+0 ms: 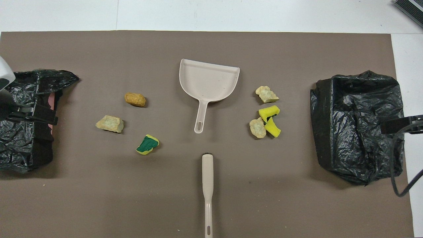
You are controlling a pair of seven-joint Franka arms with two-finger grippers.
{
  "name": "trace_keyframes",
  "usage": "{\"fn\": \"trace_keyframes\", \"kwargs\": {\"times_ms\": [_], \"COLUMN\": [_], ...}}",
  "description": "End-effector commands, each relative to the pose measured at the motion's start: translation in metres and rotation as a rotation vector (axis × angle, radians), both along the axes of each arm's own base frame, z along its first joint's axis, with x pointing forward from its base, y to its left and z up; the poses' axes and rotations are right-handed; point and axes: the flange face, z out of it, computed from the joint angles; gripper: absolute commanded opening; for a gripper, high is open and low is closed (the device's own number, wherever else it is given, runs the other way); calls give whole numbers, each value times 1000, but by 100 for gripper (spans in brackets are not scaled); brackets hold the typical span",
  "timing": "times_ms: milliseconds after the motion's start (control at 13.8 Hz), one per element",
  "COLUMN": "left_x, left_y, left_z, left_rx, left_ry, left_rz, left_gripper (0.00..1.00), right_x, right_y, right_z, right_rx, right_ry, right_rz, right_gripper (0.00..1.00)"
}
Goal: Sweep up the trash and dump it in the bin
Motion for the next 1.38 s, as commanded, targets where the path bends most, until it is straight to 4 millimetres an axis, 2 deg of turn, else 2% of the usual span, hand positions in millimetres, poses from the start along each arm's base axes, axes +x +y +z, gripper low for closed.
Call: {"fn": "trace_keyframes", "kwargs": {"times_ms": [0, 436, 945, 1164, 1309], "left_x": [3, 2, -3, -11, -25], "left_y": [-2, 1, -18, -56, -87], "left_z": [4, 4, -3, -10, -16], "left_rx": [10, 4, -14, -26, -19], "left_ry": [6, 3, 3, 16, 11], "left_rz": [-24, -18, -46, -87, -54], "left_gripper": [100, 100, 100, 100, 100], "right_x": [-7, -7, -9, -9, -10], "right_y": [-1, -1, -2, -2, -1], "right_z": [3, 4, 3, 3, 1], "right_rx": [13, 14, 12, 12, 14], "right_ry": [17, 15, 17, 19, 23], "right_rz": [18, 18, 18, 18, 18], "right_gripper": [100, 100, 100, 100, 100]}}
